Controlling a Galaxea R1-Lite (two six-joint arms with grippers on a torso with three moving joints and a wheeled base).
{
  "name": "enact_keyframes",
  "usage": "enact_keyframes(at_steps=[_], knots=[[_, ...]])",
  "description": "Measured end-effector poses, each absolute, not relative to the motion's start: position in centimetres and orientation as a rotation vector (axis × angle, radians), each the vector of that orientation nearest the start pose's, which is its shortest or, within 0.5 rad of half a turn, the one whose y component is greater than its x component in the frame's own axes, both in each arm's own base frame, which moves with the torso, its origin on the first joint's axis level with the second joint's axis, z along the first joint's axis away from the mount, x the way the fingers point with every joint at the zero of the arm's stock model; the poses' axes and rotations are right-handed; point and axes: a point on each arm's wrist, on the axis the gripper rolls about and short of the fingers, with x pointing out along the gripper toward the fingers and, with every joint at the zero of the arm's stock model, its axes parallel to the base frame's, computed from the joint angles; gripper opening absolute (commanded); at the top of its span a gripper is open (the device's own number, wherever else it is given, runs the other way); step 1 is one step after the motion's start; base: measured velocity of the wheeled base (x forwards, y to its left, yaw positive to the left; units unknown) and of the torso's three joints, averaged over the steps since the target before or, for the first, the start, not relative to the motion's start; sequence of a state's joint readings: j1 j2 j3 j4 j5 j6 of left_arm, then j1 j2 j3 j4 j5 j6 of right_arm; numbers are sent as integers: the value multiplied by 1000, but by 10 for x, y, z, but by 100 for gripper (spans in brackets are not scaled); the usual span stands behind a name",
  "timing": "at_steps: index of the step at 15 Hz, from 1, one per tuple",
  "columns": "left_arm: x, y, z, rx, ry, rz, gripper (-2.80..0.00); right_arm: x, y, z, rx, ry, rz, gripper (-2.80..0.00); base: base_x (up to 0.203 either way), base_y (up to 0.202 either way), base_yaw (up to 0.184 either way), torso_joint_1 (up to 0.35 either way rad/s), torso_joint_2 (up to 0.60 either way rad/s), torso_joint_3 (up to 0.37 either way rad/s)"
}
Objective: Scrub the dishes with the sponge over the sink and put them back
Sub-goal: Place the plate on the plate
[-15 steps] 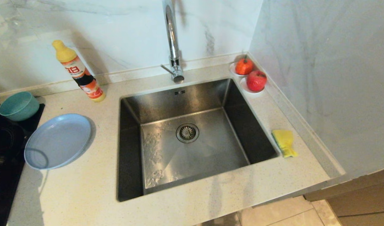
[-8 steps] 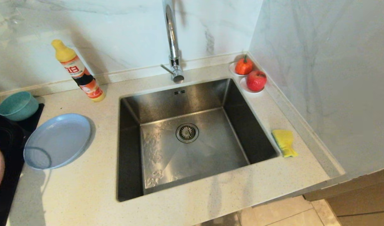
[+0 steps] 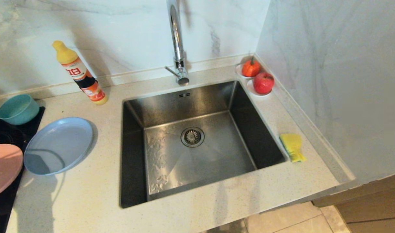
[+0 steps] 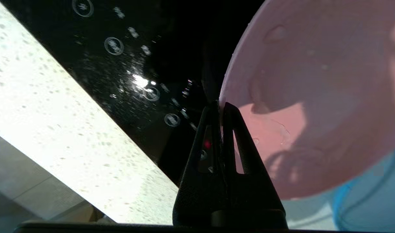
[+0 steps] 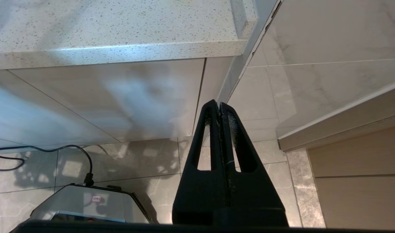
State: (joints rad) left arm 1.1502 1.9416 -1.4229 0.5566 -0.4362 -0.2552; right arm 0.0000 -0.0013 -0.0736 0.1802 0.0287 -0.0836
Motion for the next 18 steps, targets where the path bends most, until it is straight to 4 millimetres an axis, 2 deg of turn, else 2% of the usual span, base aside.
enact_keyframes(at_steps=[5,8,9,18], knots=[[149,309,174,-996,687,749,-280,-30,1,77,-82,104,33,-280,0,0,0,0,0,0],[150,314,158,-1012,728,769,-280,-30,1,77,-82,104,33,-280,0,0,0,0,0,0],[150,316,152,-1022,740,773,0,-30,1,77,-82,104,33,-280,0,0,0,0,0,0],[149,319,144,-1095,704,682,0,-30,1,77,-82,104,33,-280,0,0,0,0,0,0]])
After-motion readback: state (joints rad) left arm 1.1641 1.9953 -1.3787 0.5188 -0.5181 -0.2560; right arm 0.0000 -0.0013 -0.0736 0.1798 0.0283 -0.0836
